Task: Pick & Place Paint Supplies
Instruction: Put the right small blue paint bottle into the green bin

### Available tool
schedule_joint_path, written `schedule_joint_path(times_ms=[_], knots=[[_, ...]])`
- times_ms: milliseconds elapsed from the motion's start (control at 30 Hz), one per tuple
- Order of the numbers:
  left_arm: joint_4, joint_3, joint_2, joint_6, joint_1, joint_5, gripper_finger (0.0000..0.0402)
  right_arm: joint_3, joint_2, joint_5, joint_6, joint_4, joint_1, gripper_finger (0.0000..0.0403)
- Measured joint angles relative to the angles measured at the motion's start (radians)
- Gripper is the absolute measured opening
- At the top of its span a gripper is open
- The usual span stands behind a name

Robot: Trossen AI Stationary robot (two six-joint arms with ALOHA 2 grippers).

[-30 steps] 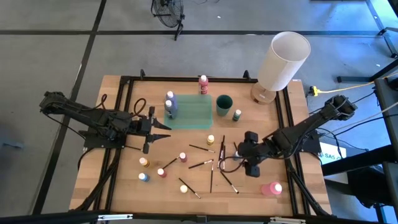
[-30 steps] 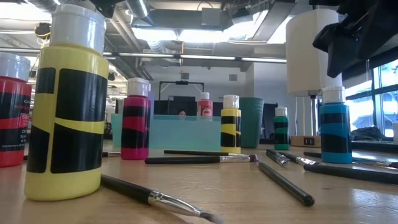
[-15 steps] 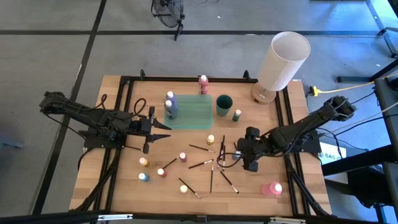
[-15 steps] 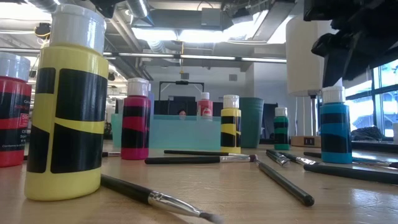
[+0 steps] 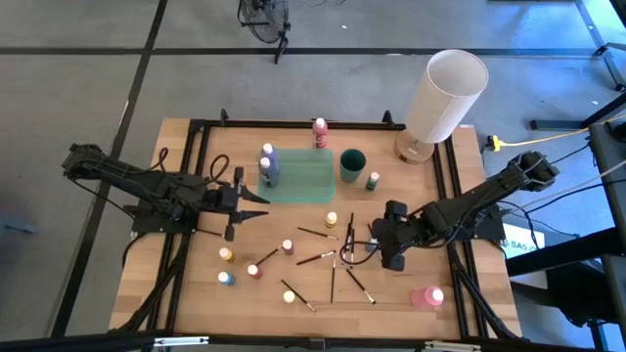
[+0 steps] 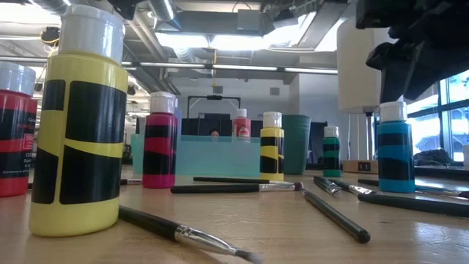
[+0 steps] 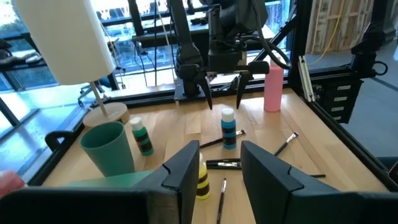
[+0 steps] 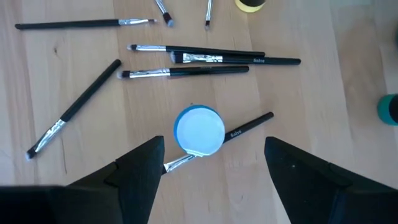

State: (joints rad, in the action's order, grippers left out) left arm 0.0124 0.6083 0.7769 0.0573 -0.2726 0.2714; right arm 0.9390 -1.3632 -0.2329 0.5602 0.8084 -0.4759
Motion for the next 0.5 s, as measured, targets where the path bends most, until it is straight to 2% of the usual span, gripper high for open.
schedule_joint_path(times_ms=[133, 267, 500], knots=[[-0.071, 0.0, 0.0, 0.012, 0.0, 0.008, 0.0113, 0.0, 0.0, 0.0, -0.01, -0.008, 0.0, 0.0281], [-0.149, 0.001, 0.0, 0.069, 0.0, 0.066, 0.0113, 0.0, 0.0, 0.0, -0.019, -0.009, 0.001, 0.0281], [-0.174, 0.001, 0.0, 0.114, 0.0, 0.138, 0.0114, 0.0, 0.0, 0.0, -0.036, -0.031, 0.004, 0.0281]])
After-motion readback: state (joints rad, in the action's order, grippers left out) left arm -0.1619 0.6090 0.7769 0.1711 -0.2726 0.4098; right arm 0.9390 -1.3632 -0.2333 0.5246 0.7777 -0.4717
